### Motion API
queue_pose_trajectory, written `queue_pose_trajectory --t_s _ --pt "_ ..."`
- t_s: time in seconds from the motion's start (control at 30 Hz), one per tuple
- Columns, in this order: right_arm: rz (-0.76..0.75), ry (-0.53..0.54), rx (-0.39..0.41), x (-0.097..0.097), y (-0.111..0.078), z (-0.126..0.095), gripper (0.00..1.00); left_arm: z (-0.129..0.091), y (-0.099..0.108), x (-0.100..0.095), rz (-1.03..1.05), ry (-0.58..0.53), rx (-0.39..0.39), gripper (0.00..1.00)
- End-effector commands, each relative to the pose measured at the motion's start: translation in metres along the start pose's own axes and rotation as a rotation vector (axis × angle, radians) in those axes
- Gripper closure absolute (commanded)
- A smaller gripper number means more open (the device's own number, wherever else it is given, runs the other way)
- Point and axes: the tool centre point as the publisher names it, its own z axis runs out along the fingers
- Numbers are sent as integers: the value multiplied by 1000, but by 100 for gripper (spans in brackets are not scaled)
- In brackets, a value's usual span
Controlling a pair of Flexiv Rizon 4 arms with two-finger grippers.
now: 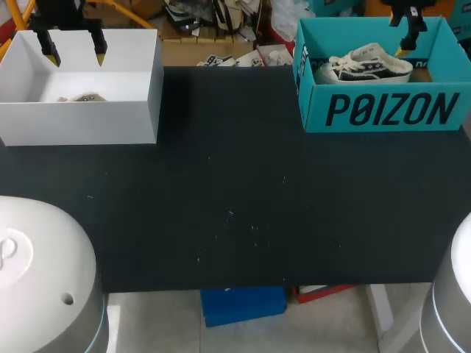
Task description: Take the shoe out of the shoebox, open the shoe tongue, remove and reinsert the insole, then place the shoe into the shoebox
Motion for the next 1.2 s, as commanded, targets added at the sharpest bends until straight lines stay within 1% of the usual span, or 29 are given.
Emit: queue_pose_trajectory --t_s 0.03,0.1,0.13,0.17,0.2,0.3,0.33,0.37,0.4,0.43,0.53,0.57,0.63,0.67,0.83,0.87,0.9,0.97,1.0,1.1,1.13,1.2 --pt "5 10 1 -17 4 14 0 -1 0 0 -1 -2 -2 0" --pt "11 0 6 -24 5 20 2 -1 0 0 -1 -2 -2 0" --pt "12 -4 6 -28 5 23 13 -1 0 0 -1 -2 -2 0" --pt "10 -7 5 -31 6 26 6 -1 0 0 -1 -2 -2 0" --pt "7 -11 5 -35 7 28 4 -1 0 0 -1 -2 -2 0" --pt "-2 -18 3 -46 9 37 11 -1 0 0 -1 -2 -2 0" --pt "-11 -16 0 -50 10 41 18 -1 0 0 -1 -2 -2 0" --pt "-18 -12 -4 -53 10 44 13 -1 0 0 -1 -2 -2 0" --pt "-21 -12 -5 -56 11 47 15 -1 0 0 -1 -2 -2 0" --pt "-23 -12 -5 -58 11 50 24 -1 0 0 -1 -2 -2 0" --pt "-37 -2 -6 -66 13 61 40 -1 0 0 -1 -2 -2 0" --pt "-42 4 -10 -68 13 65 42 -1 0 0 -1 -2 -2 0" --pt "-50 13 -13 -71 13 74 50 -1 0 0 -1 -2 -2 0" --pt "-54 19 -17 -72 13 79 52 -1 0 0 -1 -2 -2 0" --pt "-69 38 -23 -80 10 101 51 -1 0 0 -1 -2 -2 0" --pt "-70 39 -24 -81 8 104 50 -1 0 0 -1 -2 -2 0" --pt "-73 43 -24 -83 6 108 47 -1 0 0 -1 -2 -2 0" --pt "-77 53 -23 -86 1 116 45 -1 0 0 -1 -2 -2 0" --pt "-77 57 -24 -87 -1 120 44 -1 0 0 -1 -2 -2 0" --pt "-73 62 -25 -93 -7 129 46 -1 0 0 -1 -2 -2 0" --pt "-72 63 -24 -94 -9 133 43 -1 0 0 -1 -2 -2 0" --pt "-70 66 -25 -98 -13 139 42 -1 0 0 -1 -2 -2 0"
